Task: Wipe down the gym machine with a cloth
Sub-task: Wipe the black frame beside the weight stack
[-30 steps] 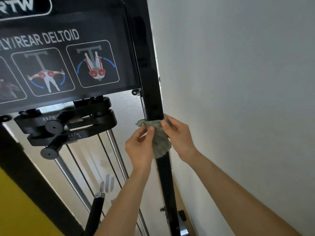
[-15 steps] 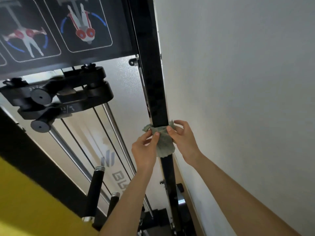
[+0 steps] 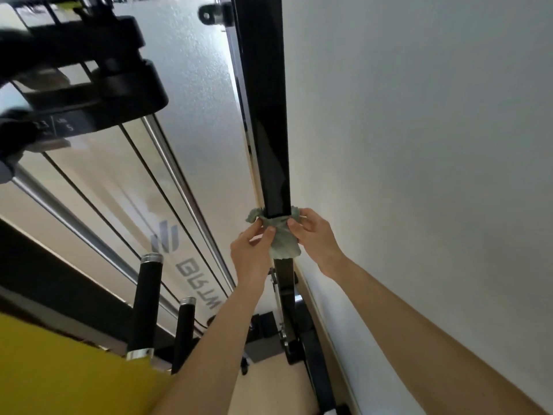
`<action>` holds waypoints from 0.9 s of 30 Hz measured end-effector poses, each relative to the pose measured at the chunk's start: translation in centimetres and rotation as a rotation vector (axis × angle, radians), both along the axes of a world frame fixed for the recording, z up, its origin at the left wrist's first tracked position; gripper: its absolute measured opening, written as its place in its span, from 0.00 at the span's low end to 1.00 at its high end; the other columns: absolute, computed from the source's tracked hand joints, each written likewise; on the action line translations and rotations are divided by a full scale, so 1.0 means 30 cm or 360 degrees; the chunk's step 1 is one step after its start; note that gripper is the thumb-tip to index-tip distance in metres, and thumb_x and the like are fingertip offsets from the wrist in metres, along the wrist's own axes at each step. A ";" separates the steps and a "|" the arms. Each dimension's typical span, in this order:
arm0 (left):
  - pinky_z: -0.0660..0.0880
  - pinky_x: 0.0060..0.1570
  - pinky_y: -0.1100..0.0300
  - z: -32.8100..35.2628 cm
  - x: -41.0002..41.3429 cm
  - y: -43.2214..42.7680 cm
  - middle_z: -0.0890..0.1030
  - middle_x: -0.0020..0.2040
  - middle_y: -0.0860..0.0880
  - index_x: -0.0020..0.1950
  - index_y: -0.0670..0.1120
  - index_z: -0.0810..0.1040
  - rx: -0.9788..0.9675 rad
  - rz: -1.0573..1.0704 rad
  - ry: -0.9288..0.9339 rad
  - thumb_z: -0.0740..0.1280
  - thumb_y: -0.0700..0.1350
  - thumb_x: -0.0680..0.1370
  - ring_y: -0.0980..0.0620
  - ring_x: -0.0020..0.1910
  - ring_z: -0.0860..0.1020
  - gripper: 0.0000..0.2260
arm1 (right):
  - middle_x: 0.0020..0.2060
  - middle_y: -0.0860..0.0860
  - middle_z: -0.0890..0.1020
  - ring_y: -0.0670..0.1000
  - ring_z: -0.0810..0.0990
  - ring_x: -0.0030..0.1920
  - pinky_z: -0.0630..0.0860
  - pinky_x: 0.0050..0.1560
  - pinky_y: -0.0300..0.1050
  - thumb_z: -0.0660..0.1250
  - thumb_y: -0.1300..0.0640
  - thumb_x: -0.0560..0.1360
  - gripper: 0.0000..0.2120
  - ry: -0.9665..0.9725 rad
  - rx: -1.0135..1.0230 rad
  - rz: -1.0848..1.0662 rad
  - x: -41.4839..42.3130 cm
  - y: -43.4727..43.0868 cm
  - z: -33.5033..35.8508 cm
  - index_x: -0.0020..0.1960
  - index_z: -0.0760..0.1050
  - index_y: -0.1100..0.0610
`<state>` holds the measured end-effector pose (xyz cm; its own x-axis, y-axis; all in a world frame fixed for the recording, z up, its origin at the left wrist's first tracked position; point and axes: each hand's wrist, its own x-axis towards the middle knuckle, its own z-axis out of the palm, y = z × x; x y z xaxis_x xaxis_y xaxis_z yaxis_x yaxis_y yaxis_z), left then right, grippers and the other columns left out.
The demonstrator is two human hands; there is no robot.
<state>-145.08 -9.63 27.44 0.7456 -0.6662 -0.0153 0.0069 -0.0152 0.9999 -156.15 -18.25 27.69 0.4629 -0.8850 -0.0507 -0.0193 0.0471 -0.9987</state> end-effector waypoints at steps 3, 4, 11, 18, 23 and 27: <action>0.80 0.50 0.63 -0.077 -0.002 -0.007 0.84 0.54 0.51 0.64 0.51 0.82 0.0027 0.0034 -0.0006 0.73 0.45 0.79 0.56 0.48 0.84 0.14 | 0.55 0.52 0.84 0.55 0.83 0.57 0.81 0.59 0.57 0.69 0.57 0.80 0.09 0.0065 0.0046 -0.0041 -0.002 0.011 -0.061 0.59 0.79 0.55; 0.80 0.50 0.62 -0.107 -0.005 -0.009 0.84 0.54 0.50 0.64 0.51 0.82 0.0044 0.0043 -0.0017 0.72 0.45 0.79 0.55 0.48 0.84 0.13 | 0.55 0.53 0.85 0.55 0.84 0.57 0.81 0.59 0.57 0.69 0.58 0.80 0.08 0.0077 0.0066 -0.0051 -0.002 0.015 -0.080 0.58 0.79 0.55; 0.79 0.51 0.64 -0.245 0.002 0.000 0.85 0.53 0.50 0.62 0.50 0.83 0.0139 0.0023 -0.0005 0.73 0.46 0.78 0.55 0.47 0.84 0.12 | 0.51 0.51 0.85 0.52 0.85 0.53 0.82 0.57 0.56 0.69 0.61 0.79 0.06 0.0138 0.0038 -0.0120 0.008 0.022 -0.175 0.56 0.80 0.55; 0.79 0.47 0.68 -0.327 -0.021 -0.004 0.83 0.51 0.53 0.63 0.46 0.83 0.0105 0.0120 -0.0120 0.72 0.43 0.79 0.56 0.47 0.83 0.13 | 0.52 0.48 0.85 0.47 0.84 0.55 0.81 0.59 0.56 0.71 0.60 0.78 0.08 0.0080 0.0139 -0.0070 0.000 0.020 -0.330 0.57 0.80 0.55; 0.77 0.45 0.69 -0.425 -0.058 -0.017 0.82 0.51 0.53 0.63 0.44 0.83 0.0042 0.0288 -0.0151 0.72 0.41 0.79 0.63 0.44 0.81 0.13 | 0.51 0.50 0.86 0.49 0.85 0.55 0.81 0.58 0.54 0.72 0.61 0.77 0.07 -0.0082 0.0116 -0.0061 0.002 0.017 -0.465 0.54 0.80 0.53; 0.78 0.44 0.68 -0.526 -0.076 -0.023 0.82 0.51 0.54 0.61 0.46 0.83 0.0029 0.0344 -0.0146 0.71 0.40 0.79 0.63 0.44 0.81 0.11 | 0.48 0.47 0.86 0.43 0.84 0.52 0.80 0.52 0.37 0.70 0.64 0.78 0.06 -0.0151 0.0084 -0.0063 0.002 0.027 -0.557 0.52 0.79 0.54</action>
